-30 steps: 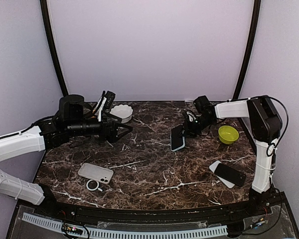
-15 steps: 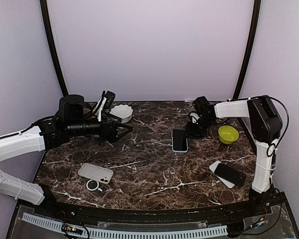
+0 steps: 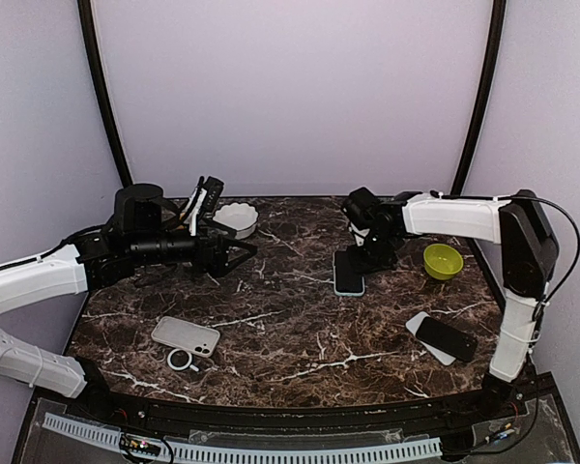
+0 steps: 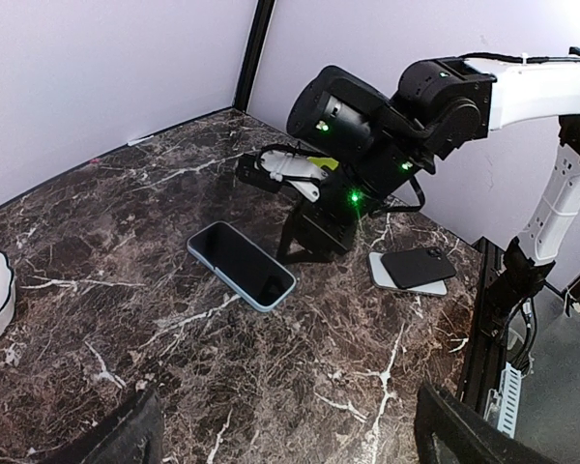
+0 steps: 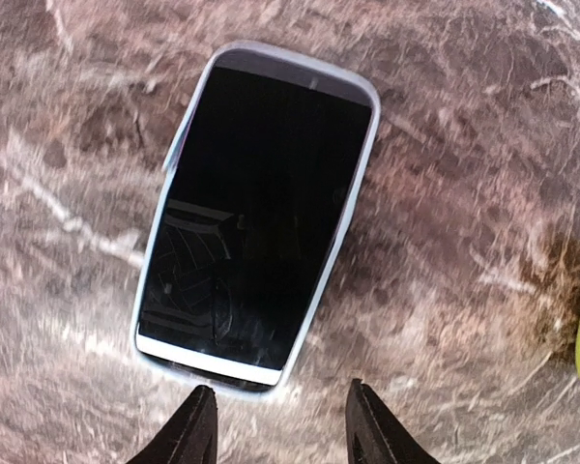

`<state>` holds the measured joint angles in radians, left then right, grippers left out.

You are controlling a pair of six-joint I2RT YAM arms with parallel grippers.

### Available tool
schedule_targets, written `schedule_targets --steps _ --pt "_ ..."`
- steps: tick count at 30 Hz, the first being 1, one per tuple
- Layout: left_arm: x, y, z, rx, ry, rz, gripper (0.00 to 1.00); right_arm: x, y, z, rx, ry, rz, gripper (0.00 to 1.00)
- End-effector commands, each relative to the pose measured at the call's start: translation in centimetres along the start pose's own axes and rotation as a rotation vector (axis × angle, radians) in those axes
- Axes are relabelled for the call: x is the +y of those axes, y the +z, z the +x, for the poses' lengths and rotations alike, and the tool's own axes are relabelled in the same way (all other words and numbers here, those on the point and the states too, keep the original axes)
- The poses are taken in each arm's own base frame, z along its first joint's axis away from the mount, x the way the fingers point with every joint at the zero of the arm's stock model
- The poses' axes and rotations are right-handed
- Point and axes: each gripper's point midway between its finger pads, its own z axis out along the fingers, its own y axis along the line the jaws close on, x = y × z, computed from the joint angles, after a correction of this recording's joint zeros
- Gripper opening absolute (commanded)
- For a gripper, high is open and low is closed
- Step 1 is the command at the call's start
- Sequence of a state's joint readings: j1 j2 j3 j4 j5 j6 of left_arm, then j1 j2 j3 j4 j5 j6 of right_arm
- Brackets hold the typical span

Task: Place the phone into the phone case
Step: Place the phone with the phone case at the center of the board, then move the phone with the phone case to the center of the board.

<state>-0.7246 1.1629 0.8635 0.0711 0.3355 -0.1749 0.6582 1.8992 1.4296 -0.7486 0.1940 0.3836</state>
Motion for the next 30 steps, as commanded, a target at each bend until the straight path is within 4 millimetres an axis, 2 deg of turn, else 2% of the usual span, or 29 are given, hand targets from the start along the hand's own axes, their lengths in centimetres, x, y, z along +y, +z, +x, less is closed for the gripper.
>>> schedule_targets --steps 1,4,7,11,19,24,28,30 --pt "-0.5 -0.6 -1.3 -0.026 0.022 0.004 0.92 0.2 0.1 3.9 0.094 -0.017 0.044 0.45" --pt "-0.4 -0.5 -1.2 -0.020 0.020 0.003 0.92 1.6 0.8 5.2 0.122 -0.026 -0.005 0.44" --pt "-0.4 -0.5 -1.2 -0.021 0.022 0.005 0.92 2.3 2.0 5.9 0.142 -0.010 -0.035 0.42" --pt "-0.4 -0.5 -1.2 -0.021 0.024 0.003 0.92 3.2 3.2 6.0 0.149 0.000 -0.071 0.40" --pt "-0.6 -0.5 -1.2 -0.021 0.027 0.009 0.92 3.2 4.3 5.3 0.142 -0.001 -0.047 0.40" --pt "-0.6 -0.5 -1.1 -0.019 0.026 0.011 0.92 2.9 2.9 5.0 0.132 -0.016 -0.043 0.43" --pt "-0.6 -0.4 -1.1 -0.018 0.023 0.015 0.92 1.3 0.3 4.7 0.118 -0.030 -0.007 0.52" --pt "-0.7 -0.5 -1.2 -0.017 0.021 0.017 0.92 1.4 -0.9 4.5 0.102 -0.031 -0.027 0.54"
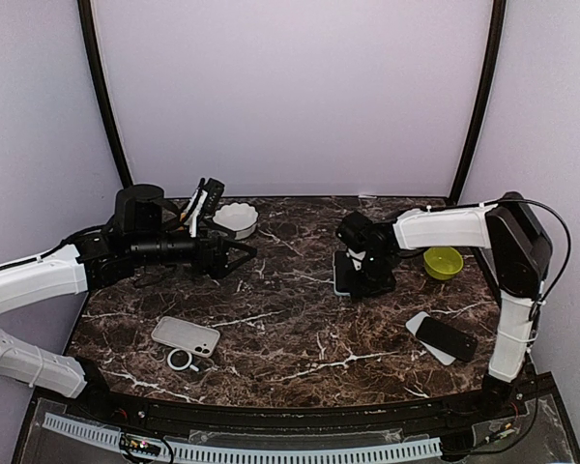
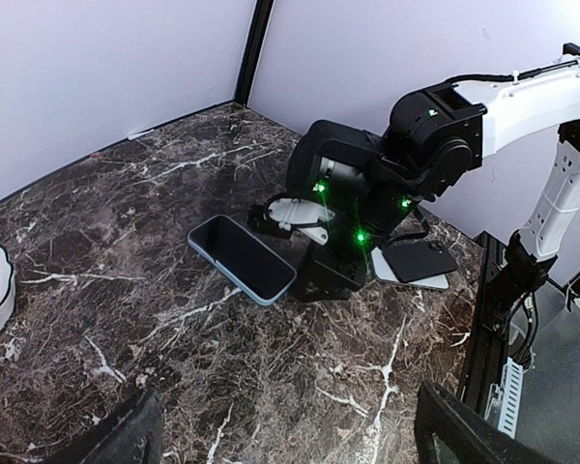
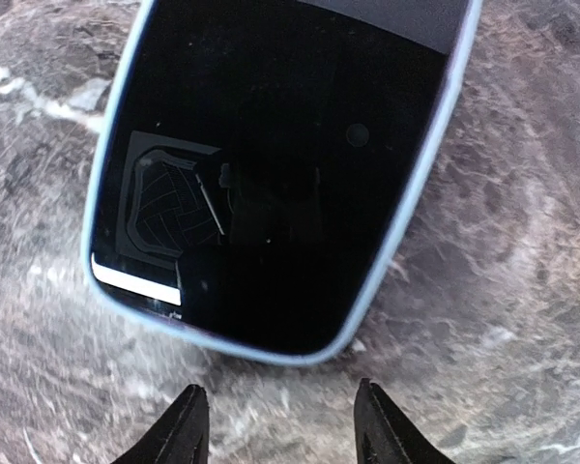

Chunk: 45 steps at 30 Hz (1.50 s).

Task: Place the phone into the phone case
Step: Move the phone with the phone case to the center of the board, then pick up the phone case from the center of the board.

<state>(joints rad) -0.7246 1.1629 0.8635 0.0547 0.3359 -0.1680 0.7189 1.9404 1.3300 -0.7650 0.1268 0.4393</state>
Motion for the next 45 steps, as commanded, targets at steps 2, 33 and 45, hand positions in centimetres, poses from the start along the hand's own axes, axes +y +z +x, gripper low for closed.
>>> schedule_targets --steps 2,33,45 --pt "-0.7 -0.5 -1.5 -0.029 0.018 0.017 0.92 0.7 -4.8 -1.1 -0.087 -0.025 -0.074 0.55" --pt "15.4 -13.3 24.4 0.606 -0.895 -0.980 0.73 8.9 -5.3 0.8 -0.232 -0.375 -0.278 0.59" --pt "15.4 -13.8 27.1 0.694 -0.863 -0.996 0.38 8.6 -5.2 1.5 -0.221 -0.372 -0.291 0.59"
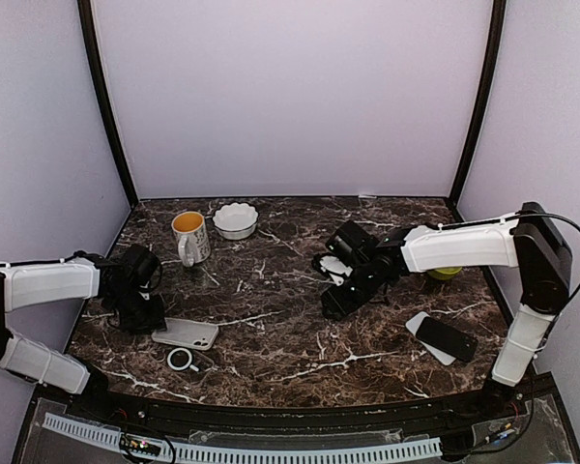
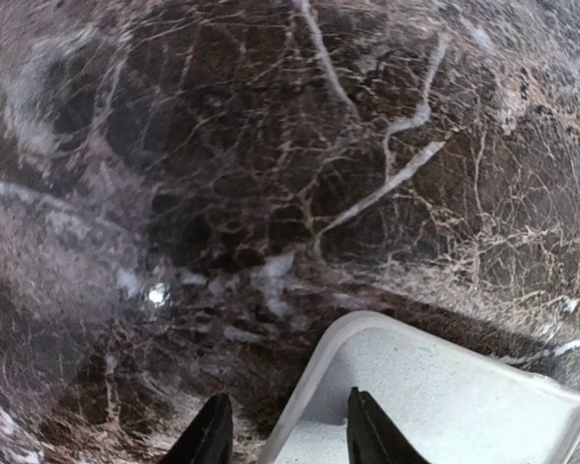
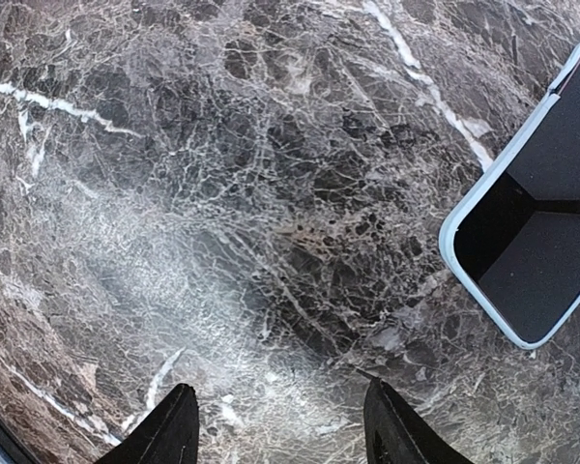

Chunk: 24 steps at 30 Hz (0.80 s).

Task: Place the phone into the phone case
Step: Pick up the phone case from the center of the board.

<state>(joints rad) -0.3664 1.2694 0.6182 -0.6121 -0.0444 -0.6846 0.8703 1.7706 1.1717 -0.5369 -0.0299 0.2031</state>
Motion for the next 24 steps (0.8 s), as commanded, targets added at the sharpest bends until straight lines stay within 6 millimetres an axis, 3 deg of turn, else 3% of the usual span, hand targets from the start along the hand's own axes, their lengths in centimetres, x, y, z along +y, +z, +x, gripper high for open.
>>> schedule_targets --steps 1,2,3,5,11,15,18,21,24 --pt "0.7 0.7 0.1 0.018 0.023 -0.048 0.25 0.3 -1.2 -0.9 -0.046 0.000 -0.021 0.59" --pt "0.6 0.8 0.2 0.025 0.028 -0.044 0.18 0.3 -1.3 -0.8 -0.045 0.002 -0.019 0.59" --pt "0.3 0.8 0.3 0.030 0.029 -0.026 0.05 0.2 -1.4 -0.8 -0.044 0.007 -0.016 0.59" --pt "-0.1 0.7 0.4 0.033 0.027 0.003 0.00 0.2 -1.6 -0.8 -0.042 0.009 -0.012 0.59" --pt "-0.9 -1.7 -0.3 -0.046 0.001 0.082 0.00 0.3 -2.5 -2.2 -0.068 0.039 -0.011 0.59" --pt "-2.3 -6.1 -2.3 -0.210 -0.059 0.209 0.00 1.5 -4.3 -4.6 -0.161 0.051 -0.041 0.59" --pt "-3.9 -10.0 -4.1 -0.366 -0.099 0.313 0.00 4.7 -6.6 -7.5 -0.292 0.028 -0.136 0.59" --pt "-5.8 -14.9 -5.7 -0.533 -0.122 0.429 0.00 9.3 -9.5 -10.6 -0.448 0.007 -0.321 0.62" --pt "-7.1 -17.1 -5.8 -0.587 -0.105 0.468 0.00 13.8 -12.1 -12.7 -0.558 0.028 -0.577 0.62"
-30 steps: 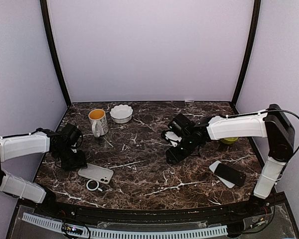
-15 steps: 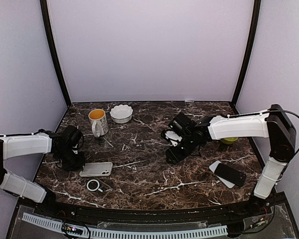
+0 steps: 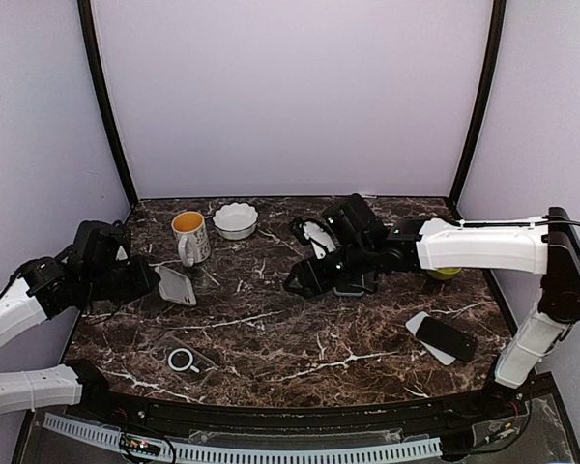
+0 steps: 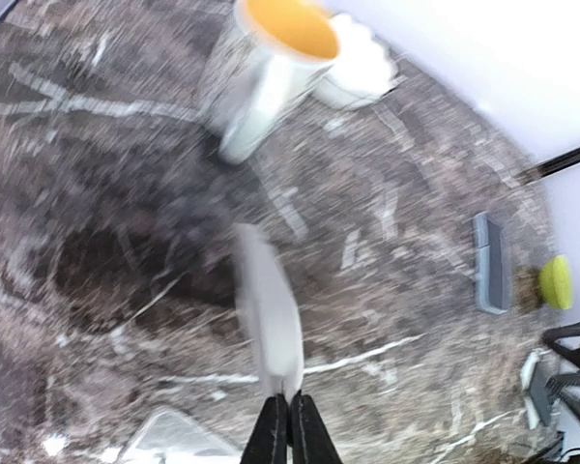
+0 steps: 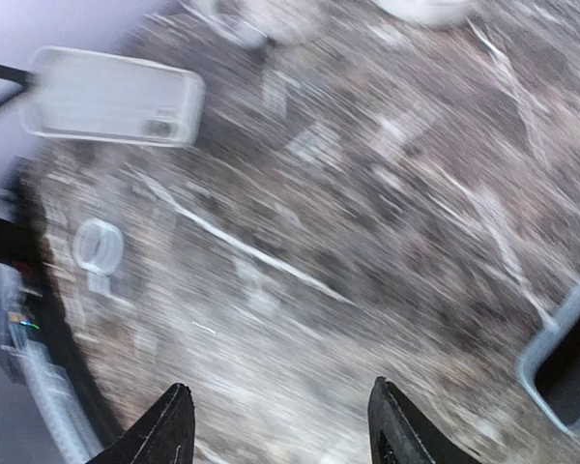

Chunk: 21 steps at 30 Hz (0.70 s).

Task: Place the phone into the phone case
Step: Pick up the phone case from the center of the board, then pass from the left arm to the right

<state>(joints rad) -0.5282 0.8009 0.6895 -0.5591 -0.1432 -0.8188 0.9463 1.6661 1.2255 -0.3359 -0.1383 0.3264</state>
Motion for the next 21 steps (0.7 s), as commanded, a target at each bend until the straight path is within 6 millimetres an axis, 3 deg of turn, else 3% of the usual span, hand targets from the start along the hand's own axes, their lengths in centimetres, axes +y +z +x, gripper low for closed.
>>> schedule_targets --steps 1,3,6,12,16,21 --pt "-3.7 -2.3 -3.7 -0.162 -0.047 0.093 0.00 9.0 -2.7 -7.2 -0.286 0.049 -0.414 0.63" --pt "-5.8 -2.8 -4.0 -0.185 -0.015 0.170 0.00 11.4 -3.0 -8.3 -0.339 0.056 -0.523 0.65" --pt "-8.0 -3.2 -4.2 -0.198 0.053 0.235 0.00 12.1 -1.2 -8.8 -0.310 0.077 -0.531 0.67" --pt "-8.9 -1.5 -2.3 -0.102 0.085 0.221 0.00 10.8 -0.5 -8.9 -0.305 0.085 -0.430 0.69" --pt "-12.4 -2.4 -3.0 -0.147 0.109 0.356 0.00 8.6 1.4 -7.3 -0.229 0.149 -0.327 0.70" --pt "-16.7 -3.2 -1.7 -0.092 0.285 0.440 0.00 6.3 0.5 -6.0 -0.251 0.068 -0.242 0.81"
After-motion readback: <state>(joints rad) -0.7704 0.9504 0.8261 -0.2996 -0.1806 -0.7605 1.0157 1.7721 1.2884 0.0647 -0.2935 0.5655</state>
